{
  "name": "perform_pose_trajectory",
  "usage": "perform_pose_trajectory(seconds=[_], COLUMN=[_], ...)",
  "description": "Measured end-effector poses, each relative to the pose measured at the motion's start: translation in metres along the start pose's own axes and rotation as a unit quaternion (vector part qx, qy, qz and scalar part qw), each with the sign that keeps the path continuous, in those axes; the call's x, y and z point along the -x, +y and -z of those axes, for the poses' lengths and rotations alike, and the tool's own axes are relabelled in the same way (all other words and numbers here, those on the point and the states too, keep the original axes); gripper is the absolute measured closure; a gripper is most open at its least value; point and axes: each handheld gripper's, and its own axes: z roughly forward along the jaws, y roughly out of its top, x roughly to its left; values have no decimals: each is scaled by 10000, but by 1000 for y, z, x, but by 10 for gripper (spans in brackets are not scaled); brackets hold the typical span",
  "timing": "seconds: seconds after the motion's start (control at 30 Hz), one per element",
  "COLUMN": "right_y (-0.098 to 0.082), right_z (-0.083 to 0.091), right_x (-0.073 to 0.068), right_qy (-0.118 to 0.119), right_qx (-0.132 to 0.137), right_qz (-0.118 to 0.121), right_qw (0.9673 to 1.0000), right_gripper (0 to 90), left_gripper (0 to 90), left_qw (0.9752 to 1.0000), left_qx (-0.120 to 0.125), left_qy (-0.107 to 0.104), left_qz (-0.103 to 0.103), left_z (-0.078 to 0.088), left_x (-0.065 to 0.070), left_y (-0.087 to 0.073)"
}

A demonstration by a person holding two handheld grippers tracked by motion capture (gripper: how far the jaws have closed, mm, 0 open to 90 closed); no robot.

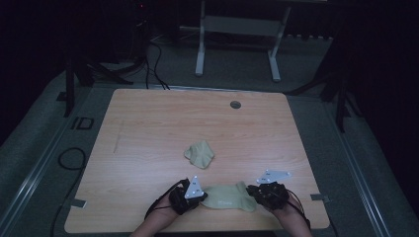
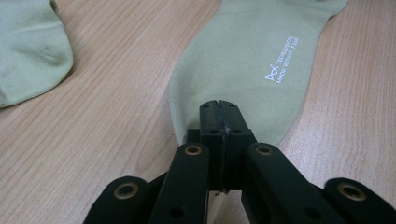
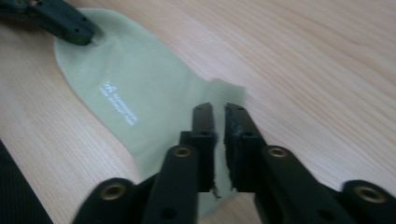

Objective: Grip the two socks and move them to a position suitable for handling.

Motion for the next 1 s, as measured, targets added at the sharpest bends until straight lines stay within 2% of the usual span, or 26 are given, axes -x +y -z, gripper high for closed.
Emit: perform_pose_trajectory(seconds=[0.1, 0.27, 0.33, 0.4, 0.6, 0.73, 0.9, 1.0], right_y=[3, -1, -3, -5, -13, -16, -16, -16], right_z=[-13, -29, -27, -25, -18, -16, -16, -16], right_x=[-3, -1, 2, 4, 12, 15, 15, 16], right_qy=[88, -8, 47, -20, 20, 4, 17, 75], right_qx=[-123, -428, -403, -417, -376, -341, -346, -314], right_qz=[57, 123, 19, 26, -164, -239, -232, -284], right_qw=[9999, 9990, 9992, 9991, 9992, 9991, 9991, 9991], right_gripper=[869, 869, 869, 865, 842, 837, 820, 801], left_gripper=[892, 892, 891, 892, 891, 891, 889, 888], left_qw=[10000, 10000, 10000, 10000, 10000, 9999, 10000, 10000], left_qx=[10, -1, 6, 3, 25, 15, 38, 45], left_qy=[16, 42, 29, 14, -26, 16, -53, 9], left_qz=[-11, -27, -15, -18, -32, -136, 2, -41], left_z=[-1, -2, -3, -5, -11, -15, -15, -15], left_x=[0, 1, 0, 0, 4, 5, 4, 5], left_y=[1, 2, 3, 5, 10, 15, 14, 14])
